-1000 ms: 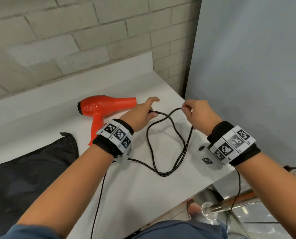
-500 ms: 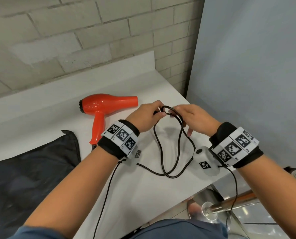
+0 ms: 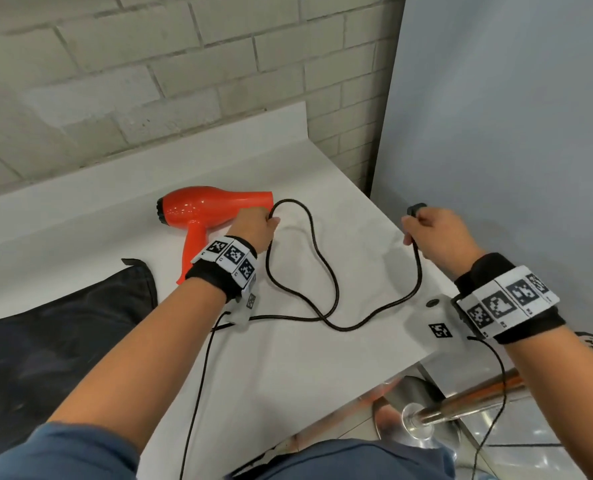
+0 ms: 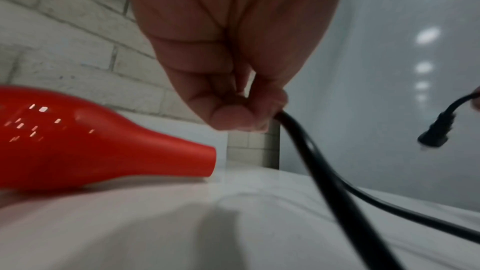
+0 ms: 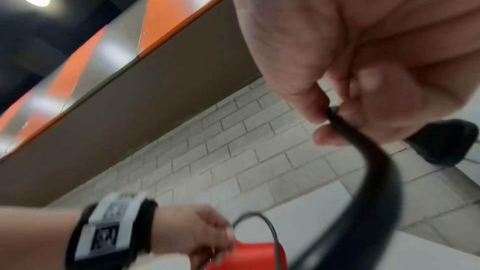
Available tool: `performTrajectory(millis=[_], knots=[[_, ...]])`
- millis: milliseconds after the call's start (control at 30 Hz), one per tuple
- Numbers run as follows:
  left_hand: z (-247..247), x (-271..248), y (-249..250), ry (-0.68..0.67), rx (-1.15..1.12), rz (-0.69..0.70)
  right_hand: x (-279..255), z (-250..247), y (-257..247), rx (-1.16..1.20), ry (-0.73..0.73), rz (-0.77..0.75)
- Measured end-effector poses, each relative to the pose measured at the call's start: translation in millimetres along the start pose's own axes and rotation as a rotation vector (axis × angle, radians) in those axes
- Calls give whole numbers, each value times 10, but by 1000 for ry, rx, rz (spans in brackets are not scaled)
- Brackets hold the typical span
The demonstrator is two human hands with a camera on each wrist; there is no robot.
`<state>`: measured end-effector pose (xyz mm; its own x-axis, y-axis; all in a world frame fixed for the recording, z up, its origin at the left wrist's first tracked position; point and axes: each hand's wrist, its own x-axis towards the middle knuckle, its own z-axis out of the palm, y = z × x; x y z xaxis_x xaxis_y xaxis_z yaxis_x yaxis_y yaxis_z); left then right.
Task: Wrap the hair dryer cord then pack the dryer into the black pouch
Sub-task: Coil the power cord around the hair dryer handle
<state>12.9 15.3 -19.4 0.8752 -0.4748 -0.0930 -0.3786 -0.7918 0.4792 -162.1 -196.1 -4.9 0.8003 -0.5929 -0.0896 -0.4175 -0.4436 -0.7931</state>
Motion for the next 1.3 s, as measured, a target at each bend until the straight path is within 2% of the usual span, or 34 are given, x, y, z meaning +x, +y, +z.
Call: performTrajectory(millis=[100, 167, 233, 267, 367, 400, 433, 500, 600, 667, 767, 867, 1067, 1167, 1233, 1300], knots=[[40, -36, -15, -103, -51, -82, -89, -28, -134, 274, -86, 1], [21, -98, 41, -79, 21, 17, -158, -3, -262, 377, -171, -28], [-20, -271, 192, -67, -77, 168, -193, 66, -386, 440, -262, -68], [-35, -392, 289, -140, -193, 213, -201, 112, -443, 472, -296, -83], [-45, -780, 518, -553, -561, 200, -173, 270, -582, 522, -323, -109], [-29, -856, 524, -616, -634, 198, -160, 310, -623, 522, -324, -114], [-19, -903, 511, -618, -687, 205, -144, 340, -661, 524, -334, -123], [-48, -920, 448, -543, -752, 199, -108, 382, -740, 532, -392, -153], [-201, -890, 353, -367, -716, 169, -13, 446, -805, 473, -484, -180], [-325, -854, 274, -254, -683, 148, 114, 519, -770, 252, -521, -172], [-484, -794, 148, -160, -681, 79, 361, 693, -656, -271, -589, -213], [-590, -716, 31, -98, -636, 30, 571, 901, -622, -546, -538, -252], [-692, -593, -62, -67, -552, 70, 745, 1181, -713, -622, -566, -160], [-650, -548, -40, 150, -567, 125, 804, 1176, -688, -656, -552, -139], [-593, -540, -28, 294, -548, 185, 853, 1085, -630, -685, -493, -102], [-497, -535, -35, 349, -509, 230, 894, 924, -519, -640, -432, -38]])
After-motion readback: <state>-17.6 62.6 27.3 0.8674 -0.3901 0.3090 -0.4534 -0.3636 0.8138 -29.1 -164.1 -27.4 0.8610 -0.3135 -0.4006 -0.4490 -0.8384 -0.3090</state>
